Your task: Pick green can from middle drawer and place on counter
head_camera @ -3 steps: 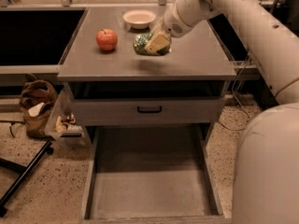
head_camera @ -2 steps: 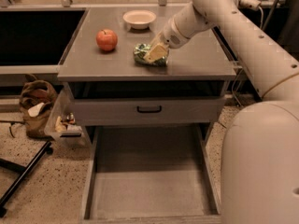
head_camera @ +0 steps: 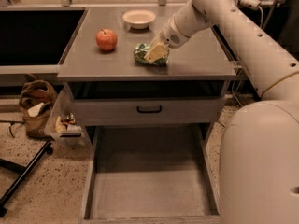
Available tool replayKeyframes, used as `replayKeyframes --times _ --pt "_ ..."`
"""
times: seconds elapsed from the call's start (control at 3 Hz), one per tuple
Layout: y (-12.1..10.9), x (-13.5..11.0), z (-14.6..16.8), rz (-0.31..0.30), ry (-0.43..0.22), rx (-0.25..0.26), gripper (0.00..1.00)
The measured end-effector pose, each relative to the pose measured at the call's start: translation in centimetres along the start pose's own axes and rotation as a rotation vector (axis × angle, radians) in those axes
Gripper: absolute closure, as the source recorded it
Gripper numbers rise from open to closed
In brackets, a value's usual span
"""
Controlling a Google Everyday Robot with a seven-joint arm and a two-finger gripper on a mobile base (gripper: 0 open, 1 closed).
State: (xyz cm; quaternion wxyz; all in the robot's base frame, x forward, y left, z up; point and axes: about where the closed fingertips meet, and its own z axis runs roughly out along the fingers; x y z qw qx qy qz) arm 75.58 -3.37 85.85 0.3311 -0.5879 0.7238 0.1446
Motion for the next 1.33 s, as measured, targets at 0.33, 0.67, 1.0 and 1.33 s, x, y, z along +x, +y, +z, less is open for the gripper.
replayKeyframes --times 0.33,0.67,1.0,1.33 --pt "0.0 0.0 0.01 0.0 0.0 0.0 0.47" --pt "0.0 0.0 0.01 0.0 0.0 0.0 0.24" --pt "0.0 0.0 0.01 0.0 0.0 0.0 0.03" --pt "0.0 0.0 0.02 0.0 0.0 0.0 0.0"
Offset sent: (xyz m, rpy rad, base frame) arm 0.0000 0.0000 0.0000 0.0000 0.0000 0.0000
